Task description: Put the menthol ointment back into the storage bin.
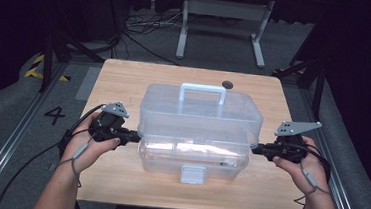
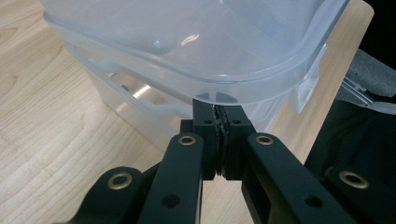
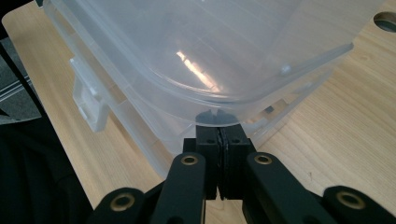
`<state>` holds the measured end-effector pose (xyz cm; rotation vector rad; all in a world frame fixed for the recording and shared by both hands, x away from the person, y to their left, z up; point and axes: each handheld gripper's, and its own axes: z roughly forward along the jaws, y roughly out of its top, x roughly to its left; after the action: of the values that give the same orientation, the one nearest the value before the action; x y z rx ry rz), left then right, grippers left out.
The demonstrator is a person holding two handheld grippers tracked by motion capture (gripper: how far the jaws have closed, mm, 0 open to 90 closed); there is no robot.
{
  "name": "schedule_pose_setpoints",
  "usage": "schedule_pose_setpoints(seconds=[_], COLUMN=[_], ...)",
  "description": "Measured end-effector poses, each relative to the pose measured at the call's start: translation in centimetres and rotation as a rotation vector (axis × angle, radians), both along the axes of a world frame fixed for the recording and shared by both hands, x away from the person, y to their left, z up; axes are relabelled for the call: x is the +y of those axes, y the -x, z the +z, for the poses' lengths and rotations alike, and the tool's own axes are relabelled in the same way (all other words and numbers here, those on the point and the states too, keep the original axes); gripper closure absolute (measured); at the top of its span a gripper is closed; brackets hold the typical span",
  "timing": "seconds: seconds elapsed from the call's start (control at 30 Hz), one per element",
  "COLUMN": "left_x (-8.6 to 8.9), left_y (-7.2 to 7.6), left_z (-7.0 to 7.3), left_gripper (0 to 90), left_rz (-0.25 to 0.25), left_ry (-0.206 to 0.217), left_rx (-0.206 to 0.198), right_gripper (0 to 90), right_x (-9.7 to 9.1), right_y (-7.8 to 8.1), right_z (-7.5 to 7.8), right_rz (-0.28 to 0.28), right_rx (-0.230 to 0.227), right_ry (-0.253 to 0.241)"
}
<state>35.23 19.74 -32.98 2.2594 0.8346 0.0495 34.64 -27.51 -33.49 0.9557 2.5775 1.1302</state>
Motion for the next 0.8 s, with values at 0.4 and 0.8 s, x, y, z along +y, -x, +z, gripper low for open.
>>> schedule_pose_setpoints(seconds=[0.4, 0.8], left_x=[-0.32, -0.35], left_y=[0.0, 0.12], left_z=[-0.36, -0.73], left_gripper=[87.3, 87.3], left_rz=[-0.019, -0.031], left_ry=[-0.042, -0.057], left_rx=[0.029, 0.053], right_gripper=[88.7, 88.4], right_x=[0.22, 0.38], right_y=[0.0, -0.12], right_z=[-0.37, -0.65], right_rz=[0.022, 0.042], right_rx=[0.034, 0.06], right_ry=[0.047, 0.081])
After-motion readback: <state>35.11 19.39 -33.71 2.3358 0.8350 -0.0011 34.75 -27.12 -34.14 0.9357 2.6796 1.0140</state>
